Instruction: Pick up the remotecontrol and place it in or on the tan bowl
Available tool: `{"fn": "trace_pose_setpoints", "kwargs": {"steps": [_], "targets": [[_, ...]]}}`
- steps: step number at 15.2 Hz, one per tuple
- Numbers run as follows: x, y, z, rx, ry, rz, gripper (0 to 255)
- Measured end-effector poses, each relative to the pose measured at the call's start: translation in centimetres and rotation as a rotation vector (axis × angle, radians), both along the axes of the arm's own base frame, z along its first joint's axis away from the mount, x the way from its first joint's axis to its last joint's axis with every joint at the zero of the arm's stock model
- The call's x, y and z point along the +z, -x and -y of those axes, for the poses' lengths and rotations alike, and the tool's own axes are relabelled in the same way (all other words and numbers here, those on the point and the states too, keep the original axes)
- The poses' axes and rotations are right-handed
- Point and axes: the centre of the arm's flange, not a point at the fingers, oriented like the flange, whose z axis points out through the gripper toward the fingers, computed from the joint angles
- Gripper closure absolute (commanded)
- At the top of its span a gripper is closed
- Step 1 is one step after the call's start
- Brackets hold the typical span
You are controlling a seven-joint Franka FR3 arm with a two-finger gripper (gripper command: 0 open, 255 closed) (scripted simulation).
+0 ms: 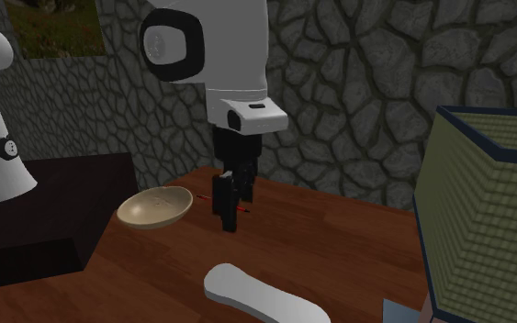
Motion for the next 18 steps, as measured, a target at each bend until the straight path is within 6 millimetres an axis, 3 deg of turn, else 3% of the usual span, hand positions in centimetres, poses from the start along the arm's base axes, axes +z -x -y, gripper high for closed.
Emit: {"fn": "trace_pose_setpoints", "kwargs": {"steps": [8,18], "targets": [[-6.3,-1.5,7.9,-0.135,-0.005,0.011,0],[-10.9,-1.5,8.6,-0.148,-0.005,0.012,0]]}}
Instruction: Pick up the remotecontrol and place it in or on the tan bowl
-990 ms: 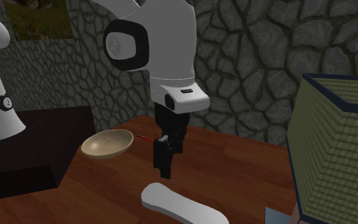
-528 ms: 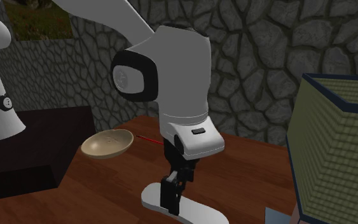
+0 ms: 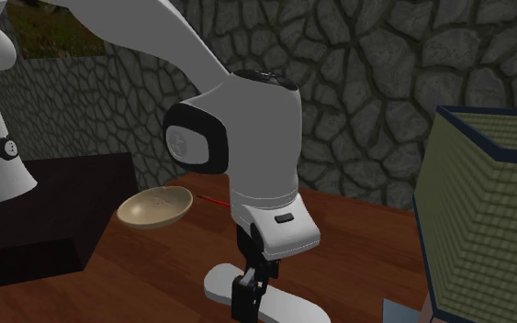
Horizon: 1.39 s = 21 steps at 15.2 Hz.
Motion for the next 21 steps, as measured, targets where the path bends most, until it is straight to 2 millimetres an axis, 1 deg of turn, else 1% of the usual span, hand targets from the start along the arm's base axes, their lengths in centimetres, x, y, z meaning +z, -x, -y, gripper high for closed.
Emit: {"fn": "trace_pose_setpoints", "kwargs": {"steps": [4,5,15,17,21], "targets": [[-0.1,-0.1,0.0,0.000,0.000,0.000,0],[-0.1,-0.1,0.0,0.000,0.000,0.000,255],[-0.1,0.0,0.0,0.000,0.000,0.000,255],[0.5,-0.1,0.1,0.000,0.000,0.000,255],[2.4,0.0,0.0,0.000,0.000,0.000,255]]}}
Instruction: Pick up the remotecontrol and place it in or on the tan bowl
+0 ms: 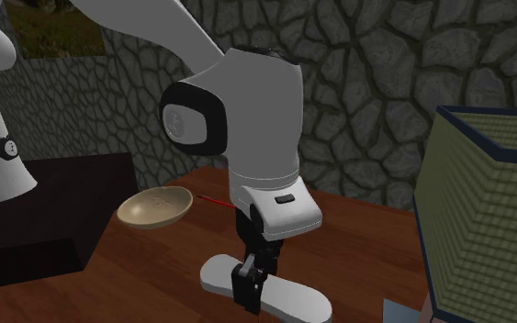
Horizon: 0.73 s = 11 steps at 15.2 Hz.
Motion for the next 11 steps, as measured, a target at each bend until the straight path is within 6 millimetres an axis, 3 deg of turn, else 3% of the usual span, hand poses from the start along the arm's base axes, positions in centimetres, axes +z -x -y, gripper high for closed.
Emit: {"fn": "trace_pose_setpoints", "kwargs": {"steps": [11], "targets": [[5.8,-0.1,0.0,0.000,0.000,0.000,255]]}}
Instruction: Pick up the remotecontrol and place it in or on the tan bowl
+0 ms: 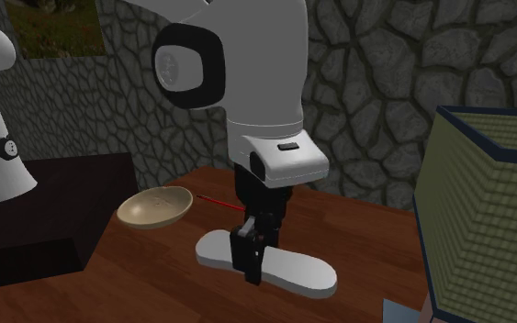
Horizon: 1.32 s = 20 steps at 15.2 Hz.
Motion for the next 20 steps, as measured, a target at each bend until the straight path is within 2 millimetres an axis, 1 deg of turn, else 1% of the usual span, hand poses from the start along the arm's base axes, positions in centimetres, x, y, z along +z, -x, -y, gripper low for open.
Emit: {"fn": "trace_pose_setpoints", "kwargs": {"steps": [6,7,11,16,20], "targets": [[3.2,0.0,0.2,0.000,0.000,0.000,255],[3.6,0.2,-0.5,0.000,0.000,0.000,255],[3.8,2.7,-4.3,0.000,0.000,0.000,255],[4.0,6.1,-10.0,0.000,0.000,-0.001,255],[4.0,8.6,-14.8,0.000,0.000,-0.001,255]]}}
